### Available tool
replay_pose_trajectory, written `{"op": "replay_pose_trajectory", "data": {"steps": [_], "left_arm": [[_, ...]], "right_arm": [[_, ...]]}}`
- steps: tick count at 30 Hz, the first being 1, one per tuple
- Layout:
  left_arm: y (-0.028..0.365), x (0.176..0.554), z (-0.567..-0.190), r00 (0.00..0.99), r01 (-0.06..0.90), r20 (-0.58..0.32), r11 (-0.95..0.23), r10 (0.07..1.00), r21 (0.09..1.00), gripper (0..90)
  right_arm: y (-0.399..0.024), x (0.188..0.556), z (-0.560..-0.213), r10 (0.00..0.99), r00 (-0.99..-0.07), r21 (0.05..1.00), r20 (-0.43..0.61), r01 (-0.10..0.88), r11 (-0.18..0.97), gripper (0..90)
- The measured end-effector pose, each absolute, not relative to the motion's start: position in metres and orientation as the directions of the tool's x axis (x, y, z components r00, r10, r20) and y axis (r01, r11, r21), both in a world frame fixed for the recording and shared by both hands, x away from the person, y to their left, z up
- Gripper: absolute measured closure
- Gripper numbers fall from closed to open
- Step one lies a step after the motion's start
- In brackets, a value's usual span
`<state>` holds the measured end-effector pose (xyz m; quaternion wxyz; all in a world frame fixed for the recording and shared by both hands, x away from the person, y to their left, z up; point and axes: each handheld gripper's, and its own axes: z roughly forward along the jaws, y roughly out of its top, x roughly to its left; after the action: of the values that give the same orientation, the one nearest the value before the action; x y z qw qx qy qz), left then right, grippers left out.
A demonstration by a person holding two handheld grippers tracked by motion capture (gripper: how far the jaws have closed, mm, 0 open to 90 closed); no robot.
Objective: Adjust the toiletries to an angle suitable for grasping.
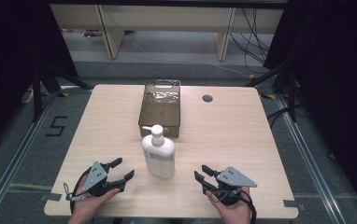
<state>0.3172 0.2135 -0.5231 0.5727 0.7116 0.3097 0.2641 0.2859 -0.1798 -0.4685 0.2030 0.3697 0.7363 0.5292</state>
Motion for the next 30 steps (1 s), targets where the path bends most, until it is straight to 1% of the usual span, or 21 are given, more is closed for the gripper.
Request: {"op": "replay_pose_trajectory", "data": {"steps": [2,3,4,5,6,7,8,9,11,12,13,15,16,18,20,23,24,25,26,29,30], "left_arm": [[0.212,0.316,-0.523,0.669,0.125,0.039,-0.164,0.742,0.978,38.8],[0.212,0.316,-0.523,0.67,0.12,0.048,-0.172,0.741,0.978,41.1],[0.212,0.316,-0.523,0.671,0.118,0.055,-0.18,0.739,0.976,43.4],[0.212,0.315,-0.522,0.667,0.127,0.062,-0.196,0.742,0.972,44.5],[0.211,0.315,-0.522,0.666,0.128,0.064,-0.198,0.743,0.972,46.6],[0.211,0.315,-0.522,0.667,0.129,0.068,-0.205,0.742,0.97,48.2],[0.21,0.316,-0.522,0.668,0.122,0.072,-0.204,0.741,0.971,49.6],[0.209,0.315,-0.523,0.671,0.123,0.064,-0.195,0.739,0.973,50.8],[0.209,0.314,-0.523,0.668,0.125,0.065,-0.198,0.741,0.972,56.1],[0.21,0.314,-0.522,0.664,0.128,0.076,-0.213,0.744,0.969,59.4],[0.21,0.313,-0.522,0.663,0.136,0.07,-0.211,0.745,0.968,62.5],[0.211,0.313,-0.522,0.669,0.143,0.059,-0.207,0.741,0.968,71.3],[0.21,0.312,-0.522,0.678,0.156,0.033,-0.188,0.735,0.97,75.6],[0.207,0.309,-0.52,0.692,0.154,0.03,-0.188,0.721,0.97,83.0],[0.203,0.305,-0.516,0.711,0.15,0.023,-0.184,0.703,0.971,85.7],[0.196,0.3,-0.511,0.726,0.142,0.031,-0.193,0.687,0.971,88.4],[0.193,0.299,-0.509,0.737,0.13,0.026,-0.18,0.675,0.975,88.8],[0.19,0.297,-0.506,0.741,0.133,0.031,-0.192,0.671,0.972,89.1],[0.187,0.297,-0.505,0.749,0.124,0.022,-0.174,0.662,0.977,89.2],[0.18,0.292,-0.498,0.761,0.124,0.017,-0.171,0.648,0.977,89.3],[0.177,0.292,-0.497,0.771,0.108,0.02,-0.162,0.637,0.981,89.3]], "right_arm": [[-0.179,0.287,-0.474,0.762,-0.643,0.927,0.076,0.328,0.184,66.1],[-0.179,0.287,-0.476,0.764,-0.639,0.927,0.092,0.336,0.169,67.7],[-0.179,0.286,-0.477,0.765,-0.637,0.919,0.092,0.351,0.181,70.0],[-0.178,0.286,-0.477,0.764,-0.64,0.922,0.077,0.338,0.19,71.5],[-0.178,0.285,-0.478,0.759,-0.646,0.917,0.08,0.346,0.198,74.3],[-0.177,0.285,-0.478,0.759,-0.647,0.919,0.067,0.337,0.206,75.6],[-0.175,0.284,-0.478,0.753,-0.652,0.917,0.09,0.349,0.193,76.9],[-0.175,0.284,-0.478,0.754,-0.651,0.917,0.085,0.346,0.196,77.8],[-0.174,0.284,-0.476,0.749,-0.657,0.917,0.082,0.344,0.201,80.7],[-0.176,0.284,-0.475,0.757,-0.652,0.919,0.05,0.327,0.221,81.9],[-0.174,0.283,-0.475,0.757,-0.649,0.918,0.082,0.344,0.196,82.5],[-0.175,0.284,-0.473,0.757,-0.65,0.923,0.065,0.328,0.203,83.3],[-0.175,0.284,-0.473,0.759,-0.648,0.922,0.063,0.329,0.204,83.6],[-0.176,0.285,-0.473,0.758,-0.648,0.921,0.067,0.333,0.203,83.7],[-0.176,0.284,-0.473,0.763,-0.642,0.917,0.078,0.347,0.198,84.2],[-0.173,0.283,-0.473,0.758,-0.647,0.925,0.081,0.332,0.185,84.8],[-0.172,0.284,-0.472,0.753,-0.653,0.924,0.078,0.331,0.192,84.8],[-0.172,0.282,-0.471,0.755,-0.65,0.918,0.08,0.343,0.198,84.8],[-0.172,0.283,-0.471,0.756,-0.651,0.92,0.06,0.33,0.211,84.8],[-0.172,0.283,-0.472,0.762,-0.643,0.917,0.077,0.345,0.198,84.8],[-0.173,0.284,-0.472,0.762,-0.643,0.917,0.076,0.345,0.199,84.8]]}}
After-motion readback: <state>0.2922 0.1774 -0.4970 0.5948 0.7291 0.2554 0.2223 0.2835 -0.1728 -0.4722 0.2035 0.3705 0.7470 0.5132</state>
